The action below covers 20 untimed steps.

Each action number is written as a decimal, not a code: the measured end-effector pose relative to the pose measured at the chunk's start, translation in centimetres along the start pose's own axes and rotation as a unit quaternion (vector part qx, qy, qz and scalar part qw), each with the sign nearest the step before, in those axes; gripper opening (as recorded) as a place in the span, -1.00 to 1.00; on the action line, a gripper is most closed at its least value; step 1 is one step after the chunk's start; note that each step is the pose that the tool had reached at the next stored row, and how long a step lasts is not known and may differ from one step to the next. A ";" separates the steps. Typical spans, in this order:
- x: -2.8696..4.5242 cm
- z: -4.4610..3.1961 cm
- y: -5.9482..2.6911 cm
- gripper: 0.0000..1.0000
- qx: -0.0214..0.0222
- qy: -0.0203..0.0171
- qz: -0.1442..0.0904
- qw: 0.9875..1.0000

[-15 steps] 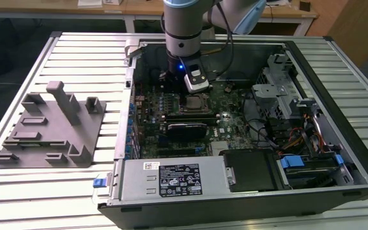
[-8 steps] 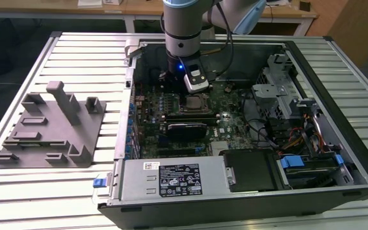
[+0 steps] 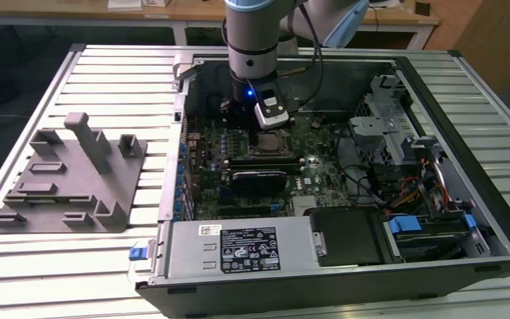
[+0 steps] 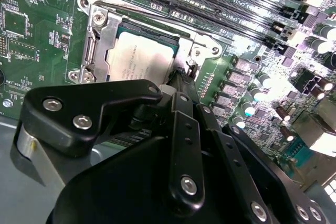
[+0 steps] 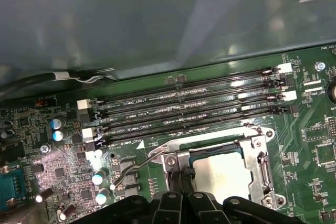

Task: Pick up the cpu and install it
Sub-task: 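Close the cpu cover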

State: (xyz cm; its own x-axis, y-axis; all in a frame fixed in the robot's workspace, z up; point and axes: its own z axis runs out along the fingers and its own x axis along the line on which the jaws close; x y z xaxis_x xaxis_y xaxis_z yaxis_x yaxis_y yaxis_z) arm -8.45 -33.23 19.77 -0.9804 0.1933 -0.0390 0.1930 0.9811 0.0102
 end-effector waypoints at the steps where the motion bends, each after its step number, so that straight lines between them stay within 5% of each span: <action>1: 0.00 0.00 0.00 -0.79 0.000 0.000 0.000 1.000; 9: 0.14 -0.09 -0.03 -0.79 0.000 0.000 0.000 1.000; 20: 0.05 -2.27 0.00 -0.79 0.000 0.000 0.000 1.000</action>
State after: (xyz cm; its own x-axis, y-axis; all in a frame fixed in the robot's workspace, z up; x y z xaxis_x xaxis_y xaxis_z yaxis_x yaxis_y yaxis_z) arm -8.60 -33.22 22.04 -0.9804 0.1933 -0.0389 0.1930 0.9811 0.0107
